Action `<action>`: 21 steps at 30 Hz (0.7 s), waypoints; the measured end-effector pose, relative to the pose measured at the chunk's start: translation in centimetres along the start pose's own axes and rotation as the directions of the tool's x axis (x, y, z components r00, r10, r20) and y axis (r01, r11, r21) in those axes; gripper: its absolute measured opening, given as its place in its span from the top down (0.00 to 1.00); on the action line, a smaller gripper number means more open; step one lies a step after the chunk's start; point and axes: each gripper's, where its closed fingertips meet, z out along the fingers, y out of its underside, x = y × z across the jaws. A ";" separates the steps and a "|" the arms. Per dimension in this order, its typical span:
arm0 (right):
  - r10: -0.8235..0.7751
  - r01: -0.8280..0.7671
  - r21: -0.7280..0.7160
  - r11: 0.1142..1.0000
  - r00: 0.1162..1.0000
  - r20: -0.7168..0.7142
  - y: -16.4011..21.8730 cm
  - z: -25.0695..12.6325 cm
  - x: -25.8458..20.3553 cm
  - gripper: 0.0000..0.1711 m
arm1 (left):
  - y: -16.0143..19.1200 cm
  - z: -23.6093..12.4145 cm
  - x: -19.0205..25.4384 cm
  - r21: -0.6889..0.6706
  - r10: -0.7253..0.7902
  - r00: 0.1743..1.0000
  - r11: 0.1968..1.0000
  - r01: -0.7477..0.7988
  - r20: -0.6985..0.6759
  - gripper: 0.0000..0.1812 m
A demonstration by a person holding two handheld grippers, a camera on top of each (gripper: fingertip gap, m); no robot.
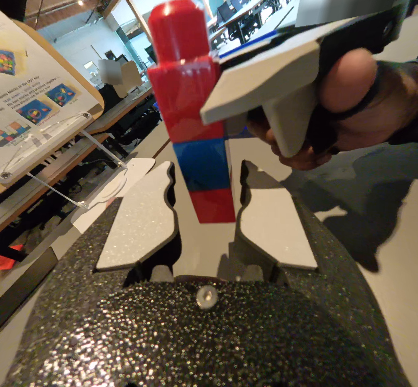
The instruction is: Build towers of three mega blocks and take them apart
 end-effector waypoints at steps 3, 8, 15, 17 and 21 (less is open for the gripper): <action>-0.023 0.023 -0.019 1.000 1.000 0.019 0.6 0.5 -0.8 0.73 | -0.2 -0.1 0.1 0.005 0.056 0.998 0.998 -0.057 0.041 0.76; 0.016 -0.014 -0.030 0.999 0.998 0.057 0.6 0.3 -0.8 0.73 | 0.0 -0.4 -0.5 -0.026 0.148 0.986 0.989 -0.146 0.074 0.78; 0.265 -0.269 -0.007 0.963 0.942 0.207 -0.3 -0.5 -0.8 0.73 | -0.4 -0.9 -1.1 -0.071 0.384 0.910 0.923 -0.377 0.155 0.78; 0.222 -0.227 0.009 0.974 0.958 0.180 -0.6 -0.6 -0.6 0.73 | -0.2 -0.8 -1.2 -0.082 0.356 0.922 0.934 -0.347 0.150 0.79; 0.027 -0.024 0.109 0.994 0.999 -0.021 -3.5 -1.9 1.6 0.73 | 1.5 -0.5 -1.9 -0.132 0.269 0.954 0.959 -0.252 0.134 0.79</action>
